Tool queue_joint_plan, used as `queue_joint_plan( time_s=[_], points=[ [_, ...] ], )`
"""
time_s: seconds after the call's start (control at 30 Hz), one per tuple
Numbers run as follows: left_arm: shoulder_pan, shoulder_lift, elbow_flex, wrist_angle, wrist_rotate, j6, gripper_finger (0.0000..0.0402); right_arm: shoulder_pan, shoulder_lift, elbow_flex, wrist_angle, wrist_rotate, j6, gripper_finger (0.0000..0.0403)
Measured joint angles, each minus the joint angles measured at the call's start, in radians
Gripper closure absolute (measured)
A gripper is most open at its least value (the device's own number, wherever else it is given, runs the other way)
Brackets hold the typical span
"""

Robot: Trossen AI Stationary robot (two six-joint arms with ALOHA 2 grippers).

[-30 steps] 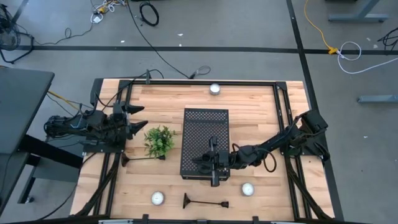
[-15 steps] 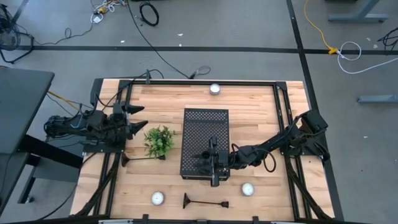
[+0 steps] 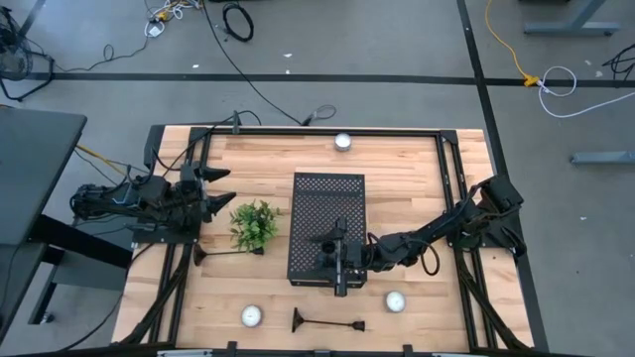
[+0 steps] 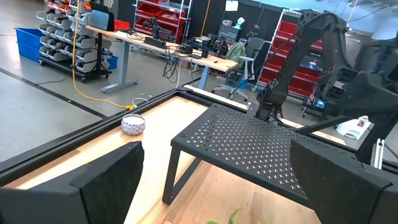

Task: Pick & Place candle stick holders
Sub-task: Put the top black candlestick on the shelf

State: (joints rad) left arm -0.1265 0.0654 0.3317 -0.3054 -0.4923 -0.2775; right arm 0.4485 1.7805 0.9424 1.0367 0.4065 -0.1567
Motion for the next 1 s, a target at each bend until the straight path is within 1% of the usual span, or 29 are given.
queue_joint_plan(
  time_s=[0.13, 0.2, 0.33, 0.4, 0.47, 0.67, 0.83, 1.0],
  points=[
    [0.0, 0.0, 0.0, 0.0, 0.0, 0.0, 0.0003, 0.024, 0.0, 0.0, -0.012, 0.0, -0.059, 0.0063],
    [0.0, 0.0, 0.0, 0.0, 0.0, 0.0, 0.0003, 0.041, 0.0, 0.0, -0.016, 0.032, -0.102, 0.0062],
    [0.0, 0.0, 0.0, 0.0, 0.0, 0.0, 0.0003, 0.075, -0.019, 0.0, -0.032, 0.232, -0.16, 0.0063],
    [0.0, 0.0, 0.0, 0.0, 0.0, 0.0, 0.0003, 0.089, -0.042, -0.001, -0.071, 0.32, -0.172, 0.0064],
    [0.0, 0.0, 0.0, 0.0, 0.0, 0.0, 0.0003, 0.101, -0.068, -0.01, -0.103, 0.37, -0.178, 0.0064],
    [0.0, 0.0, 0.0, 0.0, 0.0, 0.0, 0.0003, 0.153, -0.137, -0.054, -0.194, 0.453, -0.146, 0.0064],
    [0.0, 0.0, 0.0, -0.001, 0.0, 0.0, 0.0003, 0.207, -0.196, -0.119, -0.195, 0.549, -0.111, 0.0064],
    [0.0, 0.0, 0.0, -0.001, 0.0, 0.0, 0.0003, 0.262, -0.278, -0.216, -0.193, 0.608, -0.041, 0.0064]
  ],
)
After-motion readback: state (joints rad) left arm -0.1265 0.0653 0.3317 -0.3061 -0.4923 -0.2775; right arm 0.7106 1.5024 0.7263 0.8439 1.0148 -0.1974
